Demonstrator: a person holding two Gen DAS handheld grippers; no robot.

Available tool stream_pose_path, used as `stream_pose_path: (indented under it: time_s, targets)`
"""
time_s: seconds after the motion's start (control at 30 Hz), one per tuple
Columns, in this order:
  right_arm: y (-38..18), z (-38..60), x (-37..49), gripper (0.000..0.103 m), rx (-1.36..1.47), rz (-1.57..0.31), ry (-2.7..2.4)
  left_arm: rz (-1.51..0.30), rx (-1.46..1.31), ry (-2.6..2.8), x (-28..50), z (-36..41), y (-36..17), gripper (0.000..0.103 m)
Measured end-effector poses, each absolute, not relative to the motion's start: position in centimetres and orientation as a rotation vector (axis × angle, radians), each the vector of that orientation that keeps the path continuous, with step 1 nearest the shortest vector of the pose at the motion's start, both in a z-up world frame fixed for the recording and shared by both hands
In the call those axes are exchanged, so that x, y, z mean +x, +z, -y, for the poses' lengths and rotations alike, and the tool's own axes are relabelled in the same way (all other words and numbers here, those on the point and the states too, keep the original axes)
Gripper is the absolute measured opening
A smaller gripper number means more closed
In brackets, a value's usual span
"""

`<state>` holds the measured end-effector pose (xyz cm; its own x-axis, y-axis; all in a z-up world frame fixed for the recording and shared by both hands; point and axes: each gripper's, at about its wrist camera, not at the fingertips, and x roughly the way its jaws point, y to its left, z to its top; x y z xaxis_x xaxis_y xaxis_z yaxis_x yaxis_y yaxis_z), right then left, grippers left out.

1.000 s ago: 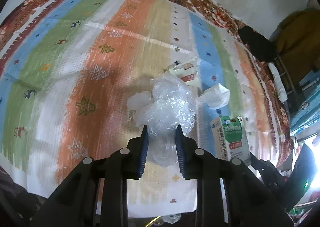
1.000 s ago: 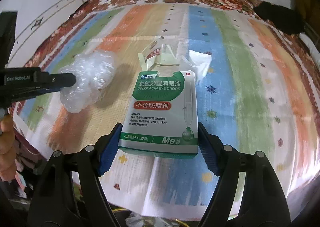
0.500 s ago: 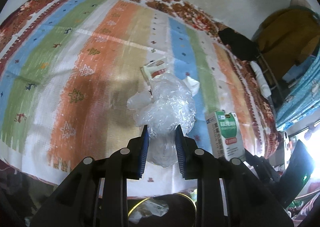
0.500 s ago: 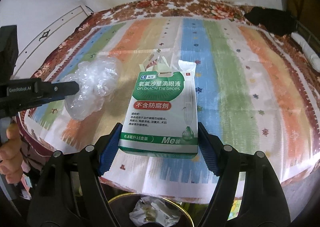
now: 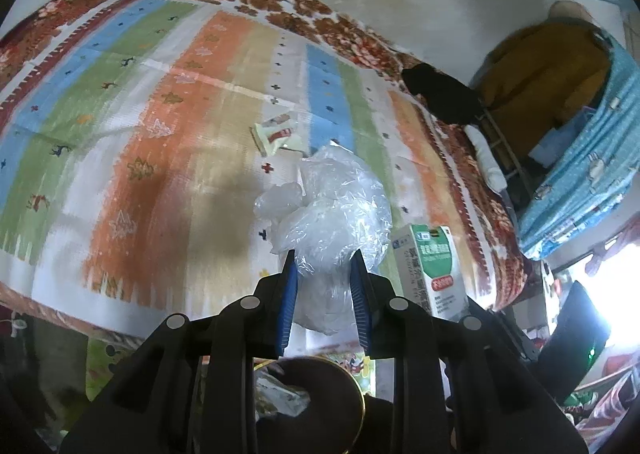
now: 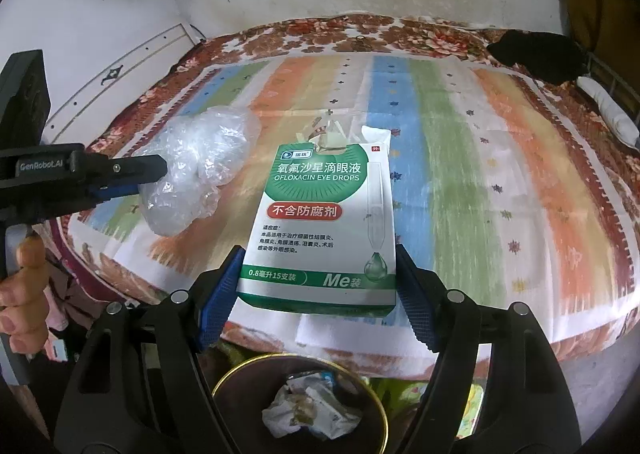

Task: Collect trash
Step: 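Lift the plastic bag and eye-drop box up from the sheet, then carry the plastic bag and eye-drop box over the bin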

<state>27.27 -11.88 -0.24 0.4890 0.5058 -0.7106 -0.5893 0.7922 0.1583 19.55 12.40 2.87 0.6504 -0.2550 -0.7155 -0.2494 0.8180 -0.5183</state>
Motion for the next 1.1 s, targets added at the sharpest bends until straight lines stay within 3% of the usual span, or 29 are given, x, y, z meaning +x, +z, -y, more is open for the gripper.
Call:
stream_pose_path:
  time_s: [1.1]
  targets:
    - [-3.8,20.8,16.6,0.069,0.027,-0.92,0.775,-0.832,-0.534,-0.152,7.7,-4.4,1.1,0.025]
